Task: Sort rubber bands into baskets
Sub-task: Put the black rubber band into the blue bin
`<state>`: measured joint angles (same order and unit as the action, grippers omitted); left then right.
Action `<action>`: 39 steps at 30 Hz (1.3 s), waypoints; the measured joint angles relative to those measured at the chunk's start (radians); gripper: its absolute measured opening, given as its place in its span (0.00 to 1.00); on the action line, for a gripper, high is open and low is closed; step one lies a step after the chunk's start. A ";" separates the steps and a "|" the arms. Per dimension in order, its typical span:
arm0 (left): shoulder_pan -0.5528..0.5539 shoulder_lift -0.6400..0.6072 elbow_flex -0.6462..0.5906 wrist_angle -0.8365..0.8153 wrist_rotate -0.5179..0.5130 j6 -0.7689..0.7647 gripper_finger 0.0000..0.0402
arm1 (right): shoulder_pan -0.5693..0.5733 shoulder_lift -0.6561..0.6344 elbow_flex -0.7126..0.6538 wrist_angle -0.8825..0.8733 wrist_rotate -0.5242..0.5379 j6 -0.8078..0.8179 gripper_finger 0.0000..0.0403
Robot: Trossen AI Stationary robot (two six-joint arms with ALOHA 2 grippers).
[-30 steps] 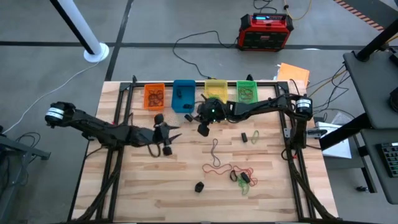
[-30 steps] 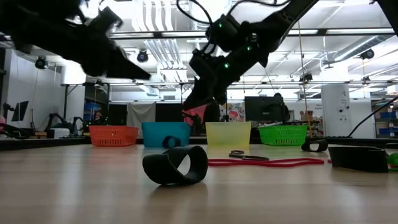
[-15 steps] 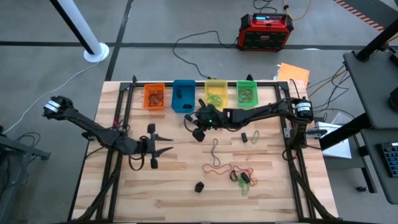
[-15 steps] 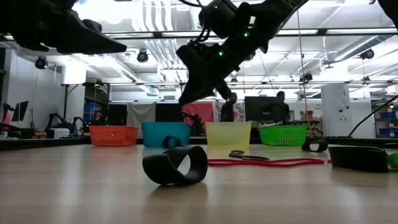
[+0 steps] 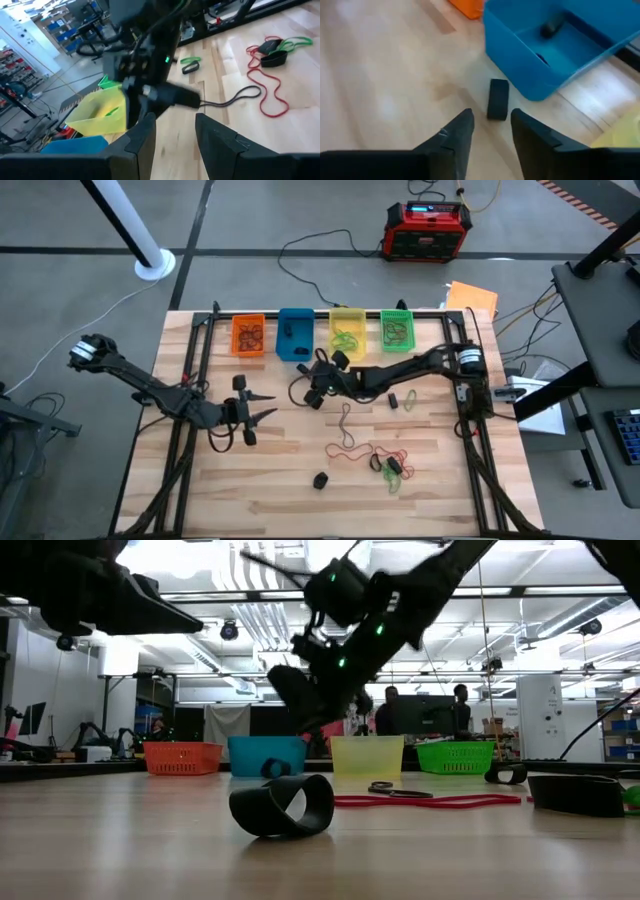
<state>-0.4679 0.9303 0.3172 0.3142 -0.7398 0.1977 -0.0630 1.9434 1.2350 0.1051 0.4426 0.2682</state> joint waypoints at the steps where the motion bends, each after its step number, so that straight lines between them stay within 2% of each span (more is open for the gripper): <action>1: 0.000 0.000 0.000 -0.002 -0.003 -0.002 0.31 | -0.009 0.016 0.000 0.017 -0.001 0.005 0.33; 6: 0.000 0.001 0.000 -0.004 -0.004 -0.007 0.31 | -0.027 0.116 0.000 0.163 -0.009 -0.075 0.44; 9: 0.000 0.002 0.000 -0.017 -0.004 -0.025 0.31 | -0.030 0.157 0.023 0.185 0.030 -0.051 0.48; 16: 0.000 0.030 -0.001 -0.033 -0.010 -0.049 0.31 | -0.043 0.222 0.081 0.179 0.031 -0.053 0.50; 21: 0.000 0.054 -0.002 -0.022 -0.014 -0.053 0.31 | -0.044 0.225 0.107 0.095 0.028 -0.043 0.38; 28: 0.000 0.067 -0.002 -0.008 -0.014 -0.058 0.31 | -0.047 0.216 0.114 0.057 0.023 -0.071 0.06; 34: 0.000 0.067 -0.002 -0.008 -0.014 -0.072 0.31 | -0.043 0.190 0.113 0.029 0.021 -0.078 0.03; 39: 0.000 0.067 -0.002 -0.009 -0.014 -0.086 0.31 | -0.015 0.081 0.113 -0.072 -0.017 -0.096 0.02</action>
<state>-0.4679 0.9970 0.3153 0.3054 -0.7536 0.1114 -0.0775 2.0240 1.3483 0.0329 0.4254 0.1724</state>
